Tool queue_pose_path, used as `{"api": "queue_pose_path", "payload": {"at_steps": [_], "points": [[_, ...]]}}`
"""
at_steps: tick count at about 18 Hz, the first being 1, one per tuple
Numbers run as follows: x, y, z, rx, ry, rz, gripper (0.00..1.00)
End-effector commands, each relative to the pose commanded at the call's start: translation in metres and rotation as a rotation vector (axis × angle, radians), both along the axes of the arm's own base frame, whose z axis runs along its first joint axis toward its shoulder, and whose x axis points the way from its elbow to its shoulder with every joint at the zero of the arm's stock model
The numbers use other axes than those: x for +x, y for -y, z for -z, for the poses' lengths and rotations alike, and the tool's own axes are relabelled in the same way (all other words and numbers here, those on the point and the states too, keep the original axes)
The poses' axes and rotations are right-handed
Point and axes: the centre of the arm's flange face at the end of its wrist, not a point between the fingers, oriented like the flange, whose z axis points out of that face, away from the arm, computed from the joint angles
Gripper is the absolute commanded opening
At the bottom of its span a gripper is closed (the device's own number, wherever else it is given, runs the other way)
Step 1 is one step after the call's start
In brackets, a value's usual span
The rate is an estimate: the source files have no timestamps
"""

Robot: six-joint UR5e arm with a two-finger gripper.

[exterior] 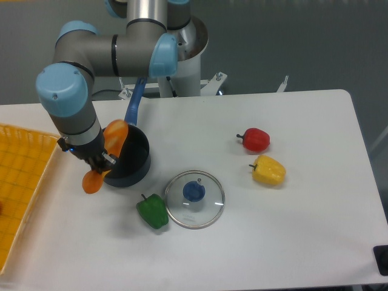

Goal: Place the long bread in the pot
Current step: 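Lower the held bread into the black pot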

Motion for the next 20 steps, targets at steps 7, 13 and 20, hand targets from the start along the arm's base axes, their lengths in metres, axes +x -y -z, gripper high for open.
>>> {"api": "queue_pose_path", "payload": {"at_steps": [7, 13, 20], "points": [[0.001, -0.002, 0.007, -0.012, 0.004, 0.003, 0.04], [0.002, -0.004, 0.009, -0.005, -0.003, 0.007, 0.1], [0.004, -0.004, 0.014, -0.01, -0.007, 0.015, 0.12]]}}
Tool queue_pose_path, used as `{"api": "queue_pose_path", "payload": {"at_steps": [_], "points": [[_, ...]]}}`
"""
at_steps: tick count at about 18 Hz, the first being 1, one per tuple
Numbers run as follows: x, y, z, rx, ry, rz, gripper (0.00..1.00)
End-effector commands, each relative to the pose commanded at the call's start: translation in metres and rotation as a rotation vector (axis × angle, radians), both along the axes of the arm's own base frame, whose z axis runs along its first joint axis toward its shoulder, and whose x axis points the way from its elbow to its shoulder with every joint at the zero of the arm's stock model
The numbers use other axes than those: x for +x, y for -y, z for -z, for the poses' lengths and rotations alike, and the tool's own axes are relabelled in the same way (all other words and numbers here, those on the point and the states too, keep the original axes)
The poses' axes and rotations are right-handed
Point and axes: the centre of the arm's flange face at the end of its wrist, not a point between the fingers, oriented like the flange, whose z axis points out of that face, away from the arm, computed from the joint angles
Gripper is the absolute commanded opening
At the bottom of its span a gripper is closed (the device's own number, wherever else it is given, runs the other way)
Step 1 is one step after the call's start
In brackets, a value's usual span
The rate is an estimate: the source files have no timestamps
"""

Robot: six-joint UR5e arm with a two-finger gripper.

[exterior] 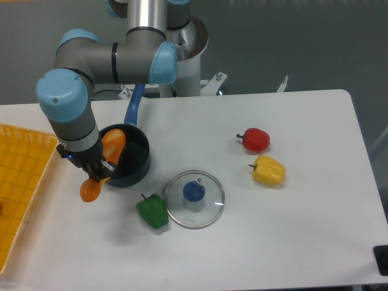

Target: Place the long bread in the pot

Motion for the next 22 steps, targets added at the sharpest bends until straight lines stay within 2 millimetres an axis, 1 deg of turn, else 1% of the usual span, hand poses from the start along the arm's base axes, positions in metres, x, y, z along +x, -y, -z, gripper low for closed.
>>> {"api": "queue_pose_path", "payload": {"at_steps": [2, 3, 10, 11, 13, 14, 15, 16, 22], "points": [[0.0, 0.001, 0.002, -0.001, 0.0, 0.005, 0.14], [0.001, 0.001, 0.004, -0.005, 0.0, 0.008, 0.19], [0.001, 0.001, 0.01, -0.007, -0.011, 0.008, 0.21], [0.001, 0.001, 0.011, -0.011, -0.012, 0.008, 0.23], [0.008, 0.0, 0.015, -0.022, -0.017, 0.018, 0.27], [0.009, 0.0, 0.015, -0.024, -0.022, 0.02, 0.27], [0.009, 0.0, 0.016, -0.026, -0.023, 0.021, 0.31], [0.009, 0.0, 0.016, -0.027, -0.025, 0.024, 0.38], [0.01, 0.001, 0.019, -0.036, -0.026, 0.026, 0.42]]}}
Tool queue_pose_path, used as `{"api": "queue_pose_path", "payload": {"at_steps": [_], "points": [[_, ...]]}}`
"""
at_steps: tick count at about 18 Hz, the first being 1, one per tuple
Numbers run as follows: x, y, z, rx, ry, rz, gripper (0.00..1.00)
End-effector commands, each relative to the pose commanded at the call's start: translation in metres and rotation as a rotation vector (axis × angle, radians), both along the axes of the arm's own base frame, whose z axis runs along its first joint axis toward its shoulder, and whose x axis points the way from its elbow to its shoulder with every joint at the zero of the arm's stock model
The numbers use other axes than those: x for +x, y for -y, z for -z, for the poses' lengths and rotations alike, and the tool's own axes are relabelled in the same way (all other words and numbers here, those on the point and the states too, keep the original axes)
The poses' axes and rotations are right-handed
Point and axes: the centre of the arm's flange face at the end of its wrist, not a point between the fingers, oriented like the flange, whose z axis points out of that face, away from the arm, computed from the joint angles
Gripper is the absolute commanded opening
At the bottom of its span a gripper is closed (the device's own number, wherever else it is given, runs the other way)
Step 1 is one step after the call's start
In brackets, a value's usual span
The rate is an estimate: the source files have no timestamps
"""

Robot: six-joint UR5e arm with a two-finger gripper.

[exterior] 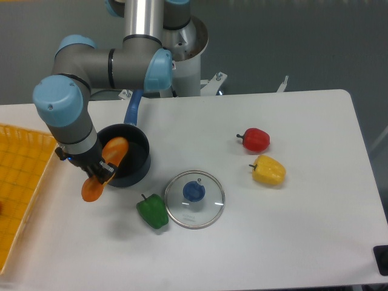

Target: Place the long bread in the pot

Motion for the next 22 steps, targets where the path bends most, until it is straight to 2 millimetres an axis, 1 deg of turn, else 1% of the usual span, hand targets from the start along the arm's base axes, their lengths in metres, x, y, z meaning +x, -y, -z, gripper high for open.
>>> {"api": "queue_pose_path", "payload": {"at_steps": [6, 8, 11, 12, 13, 14, 19, 22], "points": [[0.0, 0.0, 0.002, -0.009, -0.012, 0.001, 0.43], [0.009, -0.002, 0.005, -0.022, -0.025, 0.019, 0.43], [0.01, -0.003, 0.009, -0.034, -0.038, 0.023, 0.45], [0.01, -0.003, 0.008, -0.033, -0.039, 0.023, 0.52], [0.01, -0.003, 0.008, -0.033, -0.039, 0.024, 0.77], [0.01, -0.003, 0.008, -0.034, -0.04, 0.024, 1.0], [0.011, -0.001, 0.008, -0.039, -0.041, 0.032, 1.0], [0.013, 0.006, 0.017, -0.072, -0.069, 0.048, 1.0]]}}
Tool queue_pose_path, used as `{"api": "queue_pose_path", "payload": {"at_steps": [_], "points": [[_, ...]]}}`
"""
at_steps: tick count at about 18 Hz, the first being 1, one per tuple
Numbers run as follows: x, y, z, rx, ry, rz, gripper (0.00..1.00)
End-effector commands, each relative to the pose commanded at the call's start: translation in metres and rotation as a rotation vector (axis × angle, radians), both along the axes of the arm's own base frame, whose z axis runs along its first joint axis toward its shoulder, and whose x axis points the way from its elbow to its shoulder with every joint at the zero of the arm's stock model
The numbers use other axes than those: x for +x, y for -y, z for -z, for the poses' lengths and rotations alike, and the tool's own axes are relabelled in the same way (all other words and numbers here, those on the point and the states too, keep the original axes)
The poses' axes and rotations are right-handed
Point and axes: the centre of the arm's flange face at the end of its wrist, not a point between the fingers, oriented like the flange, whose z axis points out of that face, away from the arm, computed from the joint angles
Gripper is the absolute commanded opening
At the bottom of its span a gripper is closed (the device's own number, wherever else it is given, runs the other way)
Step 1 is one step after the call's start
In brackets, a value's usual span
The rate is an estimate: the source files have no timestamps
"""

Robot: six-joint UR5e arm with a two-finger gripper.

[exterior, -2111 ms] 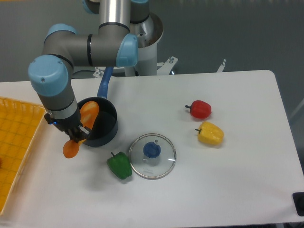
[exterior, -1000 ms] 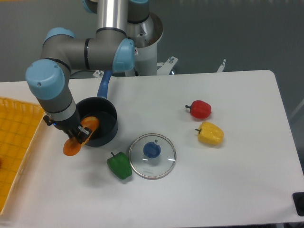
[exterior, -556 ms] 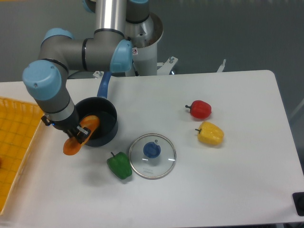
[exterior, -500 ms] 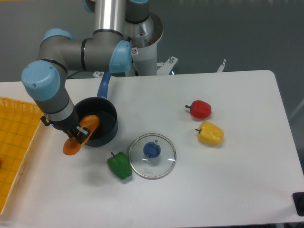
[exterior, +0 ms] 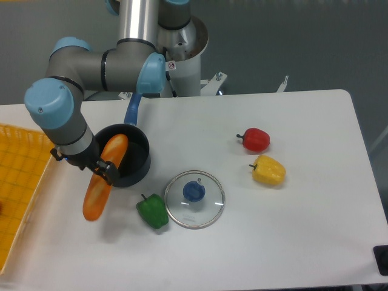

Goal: Place the long bread in the pot
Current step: 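Lower the bread deeper into the pot against the rim, then open the gripper and withdraw it toward the glass lid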

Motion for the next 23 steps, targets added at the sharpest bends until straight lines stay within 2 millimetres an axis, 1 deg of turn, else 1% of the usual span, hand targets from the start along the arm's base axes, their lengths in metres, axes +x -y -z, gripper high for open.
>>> {"api": "queue_pose_path", "payload": {"at_steps": [2, 4, 8, 11, 14, 16, 19, 20, 21, 22, 23], "points": [[0.004, -0.001, -0.002, 0.004, -0.002, 0.006, 1.0], [0.004, -0.001, -0.001, 0.003, -0.001, 0.006, 1.0], [0.001, -0.003, -0.005, 0.01, 0.004, 0.002, 1.0], [-0.004, -0.007, -0.016, 0.044, 0.024, -0.014, 1.0], [-0.019, -0.012, -0.031, 0.113, 0.083, -0.068, 1.0], [-0.029, -0.019, -0.045, 0.167, 0.078, -0.153, 1.0], [-0.034, -0.025, -0.052, 0.233, 0.061, -0.194, 1.0], [-0.035, -0.027, -0.055, 0.268, 0.065, -0.26, 1.0], [-0.04, -0.028, -0.059, 0.305, 0.066, -0.327, 1.0], [-0.046, -0.029, -0.063, 0.331, 0.059, -0.346, 1.0], [-0.048, -0.029, -0.064, 0.341, 0.055, -0.347, 1.0]]}}
